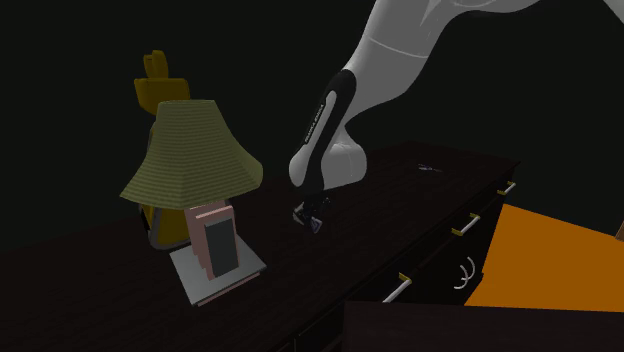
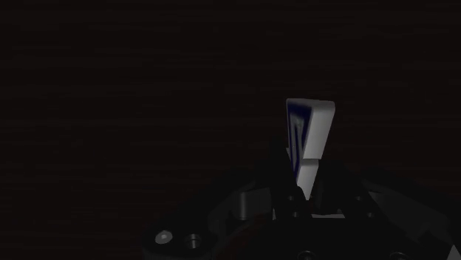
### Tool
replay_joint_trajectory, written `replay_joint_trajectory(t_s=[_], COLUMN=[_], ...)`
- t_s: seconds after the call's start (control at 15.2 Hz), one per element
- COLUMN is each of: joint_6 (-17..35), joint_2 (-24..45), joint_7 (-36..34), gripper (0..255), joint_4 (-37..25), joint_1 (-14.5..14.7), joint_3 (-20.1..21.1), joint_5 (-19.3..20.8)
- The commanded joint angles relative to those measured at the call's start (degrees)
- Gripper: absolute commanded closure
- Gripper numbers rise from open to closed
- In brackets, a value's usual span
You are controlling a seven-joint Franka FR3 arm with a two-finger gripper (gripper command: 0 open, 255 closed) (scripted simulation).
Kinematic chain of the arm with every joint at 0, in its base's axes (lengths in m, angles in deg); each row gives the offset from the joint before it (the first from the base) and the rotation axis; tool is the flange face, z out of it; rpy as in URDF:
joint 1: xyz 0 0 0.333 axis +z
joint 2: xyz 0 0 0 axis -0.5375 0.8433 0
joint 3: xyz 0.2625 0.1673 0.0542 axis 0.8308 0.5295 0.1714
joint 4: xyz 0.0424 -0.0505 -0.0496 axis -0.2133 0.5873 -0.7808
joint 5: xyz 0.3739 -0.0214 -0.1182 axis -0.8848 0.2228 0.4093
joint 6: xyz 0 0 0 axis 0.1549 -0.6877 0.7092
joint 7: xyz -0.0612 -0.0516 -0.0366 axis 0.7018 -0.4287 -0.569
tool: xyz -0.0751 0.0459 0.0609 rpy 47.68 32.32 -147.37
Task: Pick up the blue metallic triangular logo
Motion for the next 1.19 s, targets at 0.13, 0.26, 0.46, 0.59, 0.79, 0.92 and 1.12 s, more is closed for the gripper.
replay_joint_trajectory(t_s=[0.13,0.26,0.46,0.59,0.79,0.92,1.12], joint_6=[-0.91,-1.82,-3.23,-4.2,-5.72,-6.76,-7.37], joint_2=[-1.45,-2.88,-5.0,-6.38,-8.42,-9.76,-10.52], joint_7=[0.1,0.19,0.34,0.45,0.64,0.78,0.87], gripper=[255,255,255,255,255,255,255], joint_4=[0.56,1.09,1.81,2.24,2.77,3.07,3.22], joint_1=[-0.26,-0.5,-0.86,-1.1,-1.47,-1.71,-1.85], joint_3=[0.28,0.57,1.01,1.31,1.76,2.07,2.23], joint_5=[-0.13,-0.27,-0.52,-0.7,-1.02,-1.24,-1.39])
